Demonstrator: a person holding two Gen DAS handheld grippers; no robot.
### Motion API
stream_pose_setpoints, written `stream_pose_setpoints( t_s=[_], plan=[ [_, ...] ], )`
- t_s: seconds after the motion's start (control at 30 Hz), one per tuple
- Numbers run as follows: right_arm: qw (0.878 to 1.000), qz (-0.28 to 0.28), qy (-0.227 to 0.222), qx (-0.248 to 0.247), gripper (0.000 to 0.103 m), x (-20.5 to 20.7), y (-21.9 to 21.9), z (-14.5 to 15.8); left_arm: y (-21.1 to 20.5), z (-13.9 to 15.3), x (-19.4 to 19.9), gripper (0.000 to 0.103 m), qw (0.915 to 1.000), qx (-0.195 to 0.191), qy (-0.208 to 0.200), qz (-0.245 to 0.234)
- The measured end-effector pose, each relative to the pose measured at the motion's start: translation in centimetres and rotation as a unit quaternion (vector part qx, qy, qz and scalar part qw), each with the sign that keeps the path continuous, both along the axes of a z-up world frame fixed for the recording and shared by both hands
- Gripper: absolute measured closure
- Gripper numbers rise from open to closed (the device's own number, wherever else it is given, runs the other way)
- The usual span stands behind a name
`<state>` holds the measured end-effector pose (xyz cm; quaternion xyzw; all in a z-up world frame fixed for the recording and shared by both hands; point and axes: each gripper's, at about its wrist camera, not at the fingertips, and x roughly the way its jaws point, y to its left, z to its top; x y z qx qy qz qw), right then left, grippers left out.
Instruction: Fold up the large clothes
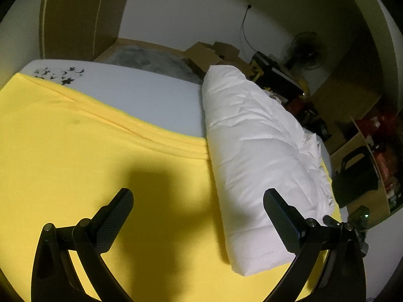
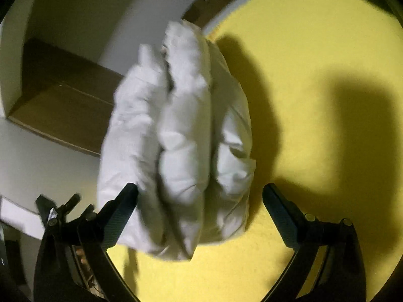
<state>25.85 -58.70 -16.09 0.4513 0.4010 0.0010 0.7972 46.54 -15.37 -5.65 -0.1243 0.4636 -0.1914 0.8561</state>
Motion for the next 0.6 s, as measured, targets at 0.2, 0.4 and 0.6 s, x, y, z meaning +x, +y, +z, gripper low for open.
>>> stream_pose_setpoints(
  t_s=[0.2,0.4,0.6],
  plan=[
    [0.999,-0.009,-0.044,0.021,0.004,2.3,0.7,-0.7,1.0,-0.1,0.3,0.0,0.9999,0.005,0.003,0.015],
    [0.998,-0.001,-0.051,-0.041,0.015,2.7,2.0,-0.6,0.1,-1.5,2.4,0.0,0.9994,-0.015,0.03,0.012],
    [0.997,-0.004,-0.075,-0.012,0.047,3.1,1.3,-1.8,-2.4,-2.9,6.5,0.0,0.9967,-0.04,0.07,-0.014]
  ],
)
